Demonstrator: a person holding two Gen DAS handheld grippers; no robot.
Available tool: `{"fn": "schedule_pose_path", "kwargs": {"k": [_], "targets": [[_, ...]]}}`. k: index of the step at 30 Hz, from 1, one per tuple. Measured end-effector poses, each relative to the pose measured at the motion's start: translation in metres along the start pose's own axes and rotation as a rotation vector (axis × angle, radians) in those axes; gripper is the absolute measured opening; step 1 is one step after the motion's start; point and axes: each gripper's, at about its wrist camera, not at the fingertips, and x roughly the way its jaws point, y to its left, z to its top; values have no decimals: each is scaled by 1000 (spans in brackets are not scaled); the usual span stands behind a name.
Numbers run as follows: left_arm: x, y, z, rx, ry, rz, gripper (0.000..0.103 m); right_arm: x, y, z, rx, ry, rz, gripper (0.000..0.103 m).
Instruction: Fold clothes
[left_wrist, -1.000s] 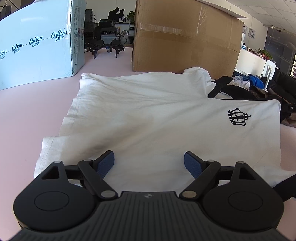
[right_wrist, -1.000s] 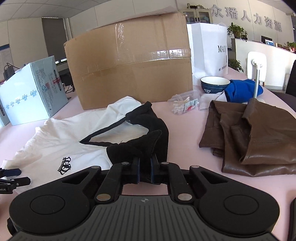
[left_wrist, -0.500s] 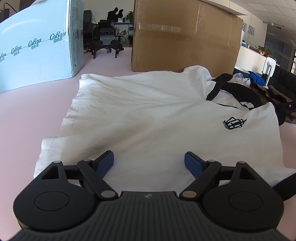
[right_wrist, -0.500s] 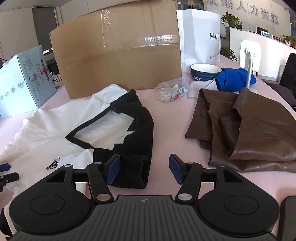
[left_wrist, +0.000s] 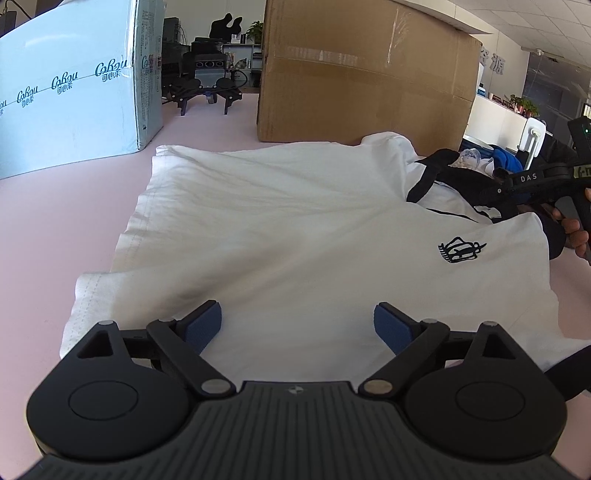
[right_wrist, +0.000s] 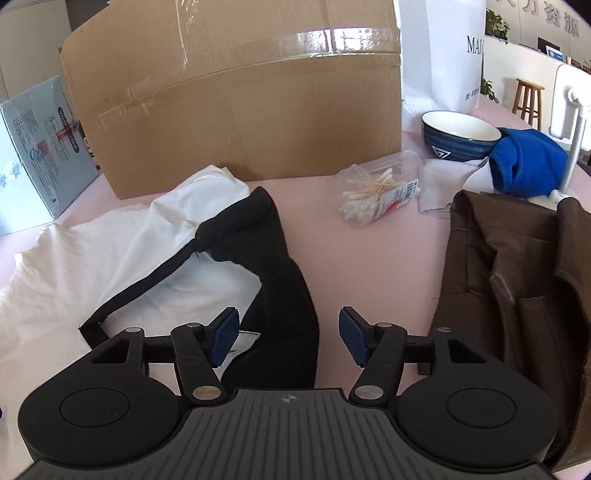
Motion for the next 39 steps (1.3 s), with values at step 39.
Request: {"fn": "schedule_pose_path", "kwargs": {"k": [39], "targets": [[-4,5,0,-35,-10,-8,89,8,22,4,-155,-48,-353,44]]}}
